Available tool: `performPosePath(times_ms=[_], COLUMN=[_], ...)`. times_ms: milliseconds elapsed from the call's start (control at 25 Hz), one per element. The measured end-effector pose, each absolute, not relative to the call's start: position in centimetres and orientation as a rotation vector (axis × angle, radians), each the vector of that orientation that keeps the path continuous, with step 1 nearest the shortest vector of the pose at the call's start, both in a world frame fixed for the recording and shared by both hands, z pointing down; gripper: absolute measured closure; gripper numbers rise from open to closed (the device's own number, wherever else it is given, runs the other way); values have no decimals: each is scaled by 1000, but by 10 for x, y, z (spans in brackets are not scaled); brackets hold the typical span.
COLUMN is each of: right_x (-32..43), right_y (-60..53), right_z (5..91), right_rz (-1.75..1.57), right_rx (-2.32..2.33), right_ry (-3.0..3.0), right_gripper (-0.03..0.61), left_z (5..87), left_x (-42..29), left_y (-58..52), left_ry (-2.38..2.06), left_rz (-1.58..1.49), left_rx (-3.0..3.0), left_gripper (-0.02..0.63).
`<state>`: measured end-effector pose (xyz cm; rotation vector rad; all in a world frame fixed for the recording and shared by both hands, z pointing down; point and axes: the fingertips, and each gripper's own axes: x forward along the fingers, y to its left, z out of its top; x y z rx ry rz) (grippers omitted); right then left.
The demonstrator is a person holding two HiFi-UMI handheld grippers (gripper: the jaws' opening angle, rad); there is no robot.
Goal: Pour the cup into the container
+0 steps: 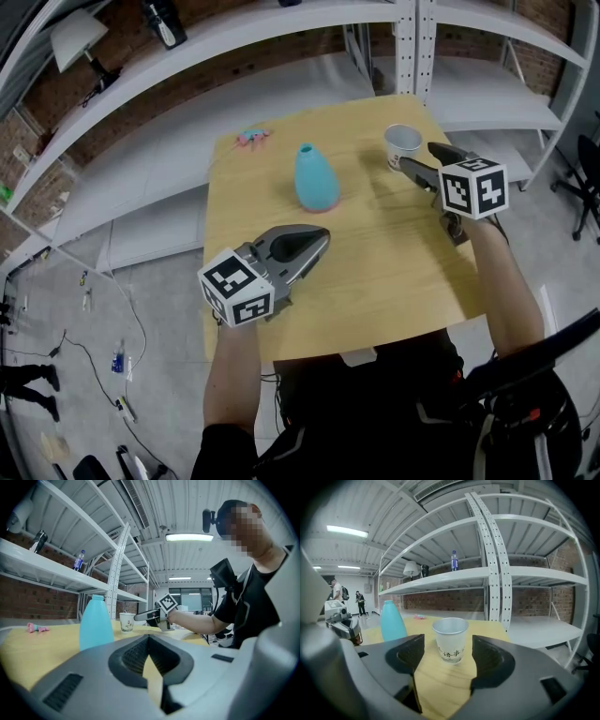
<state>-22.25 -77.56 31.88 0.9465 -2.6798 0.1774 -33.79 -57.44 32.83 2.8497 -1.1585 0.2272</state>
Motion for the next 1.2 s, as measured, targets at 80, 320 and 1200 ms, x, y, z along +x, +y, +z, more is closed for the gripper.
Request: performPosePath(times_ms=[80,320,1200], right_x=[-220,-229,-169], right_y=[-762,-709,-495], right_z=[312,294,304], right_rz=[162,101,141], right_rx=[936,885,741], right_ry=[-2708,-2822,-3001], right_gripper=[262,506,578], left_z=[327,319,297], left_x=[-341,-339,-260], left_y=[-576,-578,-398], left_ry=[-1202,-1376,-1751], left_rz=[220,183,-59], left_rx=[2831,2726,2534], left_gripper=[612,612,614])
